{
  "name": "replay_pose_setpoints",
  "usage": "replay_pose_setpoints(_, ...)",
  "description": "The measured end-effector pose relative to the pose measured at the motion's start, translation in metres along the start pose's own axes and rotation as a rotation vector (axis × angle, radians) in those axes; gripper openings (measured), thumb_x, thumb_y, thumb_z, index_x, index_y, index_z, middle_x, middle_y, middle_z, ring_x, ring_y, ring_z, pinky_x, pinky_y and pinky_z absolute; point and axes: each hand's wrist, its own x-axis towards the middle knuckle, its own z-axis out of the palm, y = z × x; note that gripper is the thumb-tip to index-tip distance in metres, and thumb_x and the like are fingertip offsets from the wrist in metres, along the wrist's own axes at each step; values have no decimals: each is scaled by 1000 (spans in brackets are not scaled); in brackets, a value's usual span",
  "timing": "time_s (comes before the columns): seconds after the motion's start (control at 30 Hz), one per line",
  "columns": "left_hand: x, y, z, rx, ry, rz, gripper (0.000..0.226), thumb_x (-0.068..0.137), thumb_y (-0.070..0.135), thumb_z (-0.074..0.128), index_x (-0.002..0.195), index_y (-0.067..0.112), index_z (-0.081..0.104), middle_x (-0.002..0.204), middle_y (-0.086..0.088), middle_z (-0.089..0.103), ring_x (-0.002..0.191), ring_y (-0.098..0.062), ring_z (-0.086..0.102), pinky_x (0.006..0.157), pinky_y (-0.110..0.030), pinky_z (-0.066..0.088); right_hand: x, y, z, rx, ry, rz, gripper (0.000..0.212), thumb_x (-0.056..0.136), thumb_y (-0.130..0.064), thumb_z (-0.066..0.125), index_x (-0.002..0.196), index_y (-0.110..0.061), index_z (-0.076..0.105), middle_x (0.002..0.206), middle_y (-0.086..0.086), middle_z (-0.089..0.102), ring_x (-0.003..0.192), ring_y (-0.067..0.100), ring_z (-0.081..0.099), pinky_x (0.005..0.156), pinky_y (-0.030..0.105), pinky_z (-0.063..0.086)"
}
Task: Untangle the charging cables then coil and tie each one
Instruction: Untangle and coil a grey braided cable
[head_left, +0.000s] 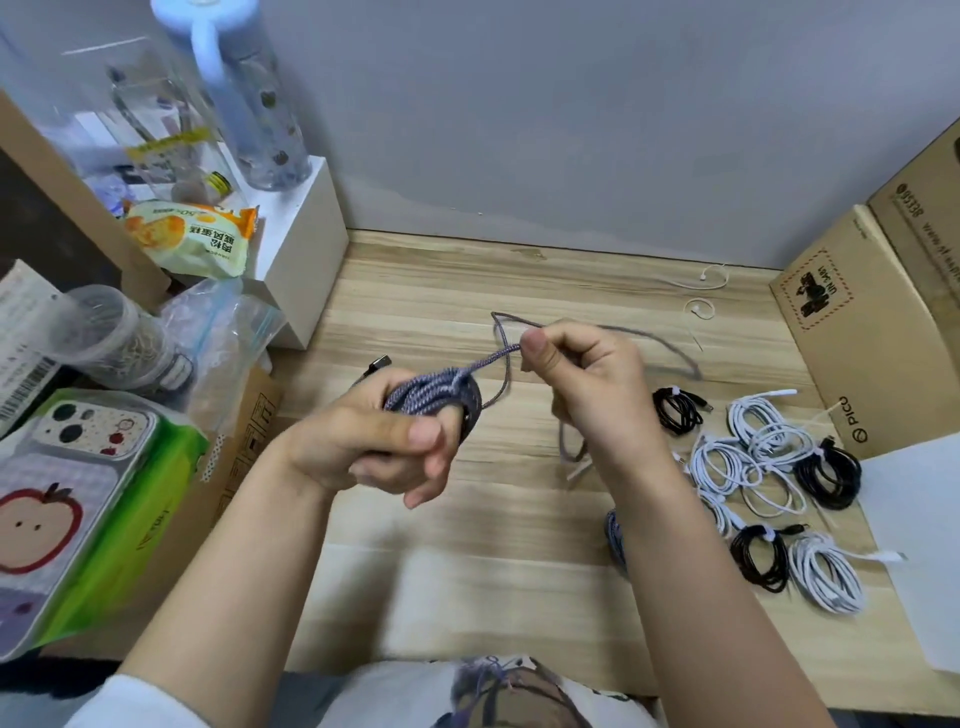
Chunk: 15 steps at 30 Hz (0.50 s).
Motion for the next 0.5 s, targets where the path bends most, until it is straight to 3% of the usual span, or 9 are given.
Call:
replay_pose_setpoints(0.1,16,2,3,-203,-50,187,12,94,16,53,96,6,59,44,9,31,34,-9,22,60,-22,44,-1,17,3,324,-168,300,28,77,-38,53,68,-12,52,42,-12,26,33,0,16,36,12,15)
replay_pose_setpoints(0.23,29,1,8,-241,108,344,10,95,12,50,100,6,55,53,6,37,46,-12,35,71,-25,46,-7,32,8,461,-342,567,34,80,-46,46,73,-14,55,45,-9,21,30,-2,14,36,8,15)
replay_pose_setpoints(0.3,35,-1,12,-162,252,407,15,92,18,54,102,7,59,53,9,42,46,-8,40,72,-23,47,-13,33,12,391,-391,642,42,79,-53,44,63,-17,58,45,-7,21,30,-1,14,38,9,13)
replay_pose_setpoints(0.4,44,2,16,-19,576,456,40,83,27,62,116,7,54,52,14,48,45,0,44,69,-19,48,-23,33,20,248,-472,669,51,81,-61,37,68,-13,53,44,-7,20,32,0,13,39,12,10)
replay_pose_setpoints(0.5,50,1,12,117,885,459,43,89,17,57,126,5,42,51,12,48,45,-2,44,66,-18,48,-31,31,28,128,-513,649,48,89,-56,36,70,-14,49,41,-8,25,31,1,14,37,9,12)
